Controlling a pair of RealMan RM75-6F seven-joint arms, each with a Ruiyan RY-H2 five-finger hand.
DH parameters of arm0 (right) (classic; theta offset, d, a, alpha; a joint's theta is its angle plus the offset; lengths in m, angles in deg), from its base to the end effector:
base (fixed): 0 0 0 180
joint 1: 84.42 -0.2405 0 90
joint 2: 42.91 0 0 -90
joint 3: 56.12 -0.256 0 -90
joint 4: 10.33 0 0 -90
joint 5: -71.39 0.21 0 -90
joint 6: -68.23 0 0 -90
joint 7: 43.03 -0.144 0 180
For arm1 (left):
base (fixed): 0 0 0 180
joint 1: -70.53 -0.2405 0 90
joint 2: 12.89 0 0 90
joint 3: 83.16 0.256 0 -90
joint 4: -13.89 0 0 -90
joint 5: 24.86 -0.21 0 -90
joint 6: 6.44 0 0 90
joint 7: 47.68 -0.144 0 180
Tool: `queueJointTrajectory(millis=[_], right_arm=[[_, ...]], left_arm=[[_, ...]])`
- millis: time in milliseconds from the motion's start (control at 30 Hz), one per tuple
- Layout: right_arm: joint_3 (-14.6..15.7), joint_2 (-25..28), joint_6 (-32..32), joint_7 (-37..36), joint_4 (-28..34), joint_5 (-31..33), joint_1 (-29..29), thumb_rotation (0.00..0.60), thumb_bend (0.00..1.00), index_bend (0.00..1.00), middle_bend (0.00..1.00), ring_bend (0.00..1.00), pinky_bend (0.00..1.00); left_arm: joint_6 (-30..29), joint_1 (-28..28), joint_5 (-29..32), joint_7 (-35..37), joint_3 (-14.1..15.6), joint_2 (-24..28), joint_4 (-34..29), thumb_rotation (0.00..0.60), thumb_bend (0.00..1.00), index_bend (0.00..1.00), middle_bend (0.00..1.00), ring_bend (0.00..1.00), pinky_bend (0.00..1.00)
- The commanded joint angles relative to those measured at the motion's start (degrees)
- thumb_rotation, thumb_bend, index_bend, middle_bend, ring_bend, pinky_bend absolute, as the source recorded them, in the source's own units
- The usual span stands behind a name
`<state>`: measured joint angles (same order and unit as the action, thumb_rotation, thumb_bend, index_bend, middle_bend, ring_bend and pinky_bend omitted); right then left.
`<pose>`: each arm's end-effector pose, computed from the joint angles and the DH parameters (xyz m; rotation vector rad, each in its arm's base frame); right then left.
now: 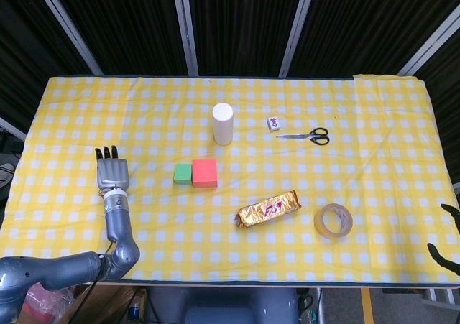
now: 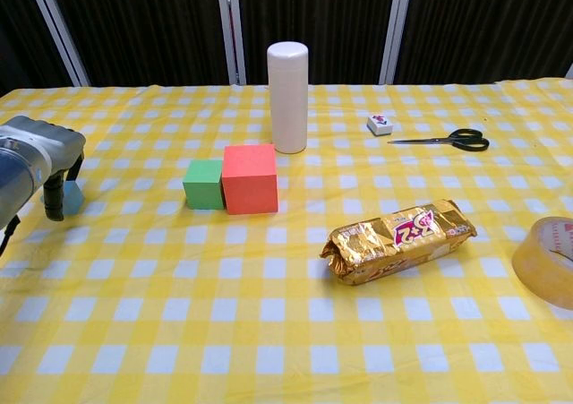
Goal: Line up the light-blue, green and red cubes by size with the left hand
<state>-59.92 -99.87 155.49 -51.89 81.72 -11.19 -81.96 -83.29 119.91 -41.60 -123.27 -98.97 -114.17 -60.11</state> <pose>-0.3432 -0.1421 0.2120 1.2150 -0.9613 0.8441 -0.1958 0.3702 -0.0224 -1.4706 -0.7426 -0.0334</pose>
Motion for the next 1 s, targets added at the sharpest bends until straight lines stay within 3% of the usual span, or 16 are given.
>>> queueJointTrajectory(millis=[33,467,767,1000], right_arm=[[0.0,0.0,0.0,0.0,0.0,0.0,0.0,0.6,0.32,0.19,0.0,0.02,0.0],[0.0,-0.1,-0.2,0.5,0.3,0.0,-0.1,0.6,0.32,0.19,0.0,0.02,0.0],[0.0,0.1,-0.5,0.1,0.4,0.2,-0.1,0.6,0.32,0.19,0.0,0.02,0.0],[0.1,0.0,-0.9,-0.1,0.1,0.4,-0.2,0.6,0.32,0.19,0.0,0.02,0.0]], left_arm=[[-0.4,-0.1,0.2,-0.3,-0.1,0.2,-0.3,0.6,0.15,0.43,0.0,0.0,0.0],[-1.3,-1.1,-0.5,0.0,-0.2,2.7,-2.9,0.6,0.22,0.44,0.0,0.0,0.0],[0.4,-1.1,-1.3,0.7,0.4,1.5,0.0,0.6,0.22,0.4,0.0,0.0,0.0],[1.2,-0.4,-2.5,0.8,0.4,-0.1,2.0,0.6,0.23,0.44,0.0,0.0,0.0]])
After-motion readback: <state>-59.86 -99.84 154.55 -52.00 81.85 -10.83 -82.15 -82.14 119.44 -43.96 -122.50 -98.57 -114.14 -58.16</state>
